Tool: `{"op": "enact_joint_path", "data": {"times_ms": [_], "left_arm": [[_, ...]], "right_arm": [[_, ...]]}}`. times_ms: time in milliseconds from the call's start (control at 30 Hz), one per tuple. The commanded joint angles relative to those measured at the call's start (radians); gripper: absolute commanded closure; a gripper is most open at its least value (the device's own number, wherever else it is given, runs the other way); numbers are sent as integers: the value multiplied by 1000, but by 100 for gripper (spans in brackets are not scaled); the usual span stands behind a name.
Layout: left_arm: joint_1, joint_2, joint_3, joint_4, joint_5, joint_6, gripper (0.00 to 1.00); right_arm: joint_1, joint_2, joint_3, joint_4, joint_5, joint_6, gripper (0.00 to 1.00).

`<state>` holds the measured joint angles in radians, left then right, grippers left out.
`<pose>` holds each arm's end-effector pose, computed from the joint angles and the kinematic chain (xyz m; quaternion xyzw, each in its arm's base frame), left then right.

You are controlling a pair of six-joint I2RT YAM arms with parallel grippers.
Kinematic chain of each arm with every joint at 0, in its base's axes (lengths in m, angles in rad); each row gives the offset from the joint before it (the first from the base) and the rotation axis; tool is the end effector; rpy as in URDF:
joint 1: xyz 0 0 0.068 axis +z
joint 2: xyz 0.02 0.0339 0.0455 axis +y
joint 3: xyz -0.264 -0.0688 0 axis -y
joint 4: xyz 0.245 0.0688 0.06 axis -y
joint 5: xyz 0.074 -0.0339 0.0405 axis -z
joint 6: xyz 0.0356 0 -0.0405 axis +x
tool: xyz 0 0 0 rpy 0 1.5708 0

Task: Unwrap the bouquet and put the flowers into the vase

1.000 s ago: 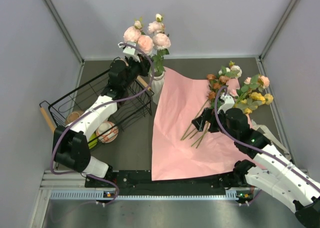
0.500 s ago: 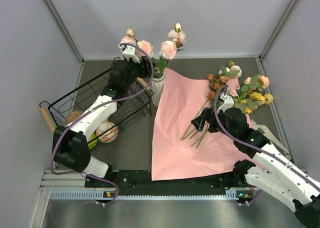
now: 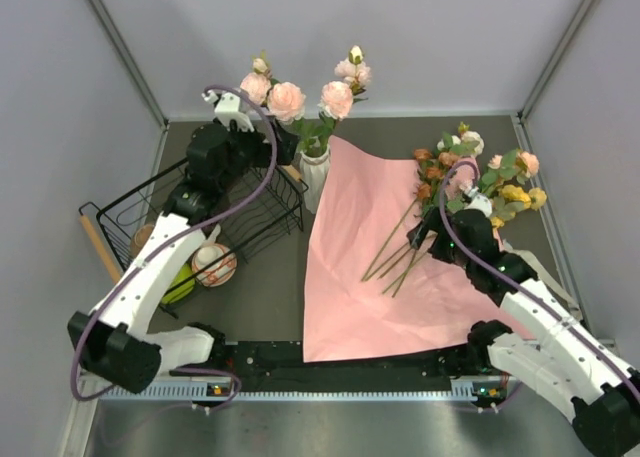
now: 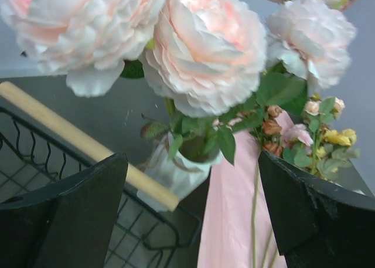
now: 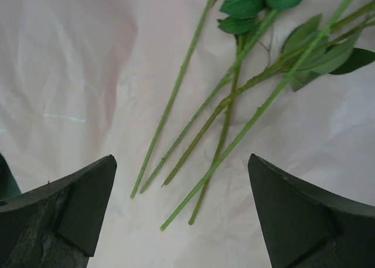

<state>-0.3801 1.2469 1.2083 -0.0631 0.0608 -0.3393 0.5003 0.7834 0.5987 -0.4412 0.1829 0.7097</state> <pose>0.2704 -0.1104 0.4032 0.0355 0.7412 -0.2569 0.6191 0.1550 0.0774 0.2499 0.1340 0.8775 0.1909 0.4190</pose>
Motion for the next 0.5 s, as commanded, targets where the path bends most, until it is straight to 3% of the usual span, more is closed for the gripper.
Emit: {"op": "enact_joint_path", "data": {"times_ms": [0,133,267,367,467], "left_arm": [[6,-151,-2,-159,51,-38,1],[7,-302,-105,-230,118,-35,2],[9,-441,-197,-264,244,-58,4],[7,-483,-263,-276,326,-86,5],[7,-486,-303,-281,393,-119,9]], "right_arm": [[-170,11,41,-39,-12,89,5],[-302,28,21,-34,-48,100,16],[-338,74,10,12,-40,122,42],[-342,143,3,62,-78,154,50],[-342,209,-28,111,-131,200,52]]}}
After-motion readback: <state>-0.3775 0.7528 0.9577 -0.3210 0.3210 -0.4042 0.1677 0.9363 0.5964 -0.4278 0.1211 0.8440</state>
